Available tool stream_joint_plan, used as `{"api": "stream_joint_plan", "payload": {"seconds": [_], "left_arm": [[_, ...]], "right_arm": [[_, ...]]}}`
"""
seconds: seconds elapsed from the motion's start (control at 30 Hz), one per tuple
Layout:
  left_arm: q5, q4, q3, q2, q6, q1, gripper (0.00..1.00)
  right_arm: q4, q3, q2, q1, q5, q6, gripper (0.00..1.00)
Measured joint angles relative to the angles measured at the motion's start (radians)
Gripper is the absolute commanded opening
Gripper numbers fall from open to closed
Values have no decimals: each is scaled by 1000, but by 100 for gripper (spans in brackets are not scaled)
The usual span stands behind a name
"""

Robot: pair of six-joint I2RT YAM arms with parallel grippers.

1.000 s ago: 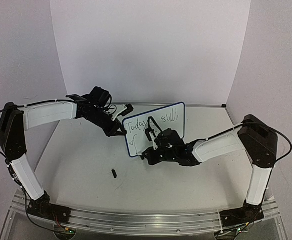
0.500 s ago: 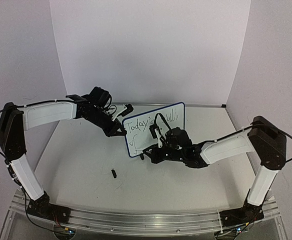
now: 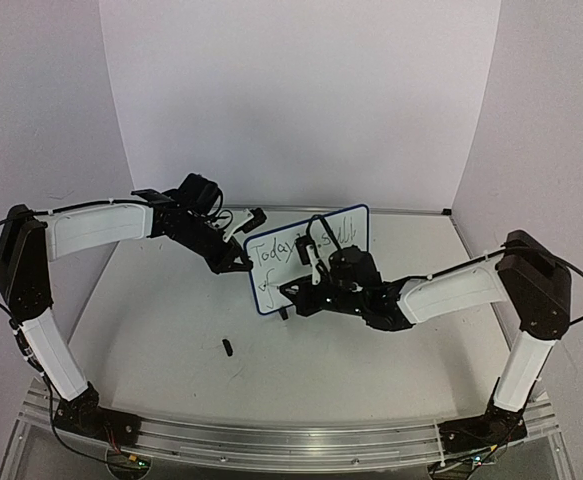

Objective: Write a sentence on the whiteboard

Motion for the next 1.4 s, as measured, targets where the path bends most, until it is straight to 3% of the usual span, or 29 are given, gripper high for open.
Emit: {"api": "stream_joint_plan", "payload": {"seconds": [1.4], "left_arm": [[0, 2, 0, 2, 0, 0, 0]], "right_arm": [[-15, -18, 3, 9, 105, 2, 0]]}}
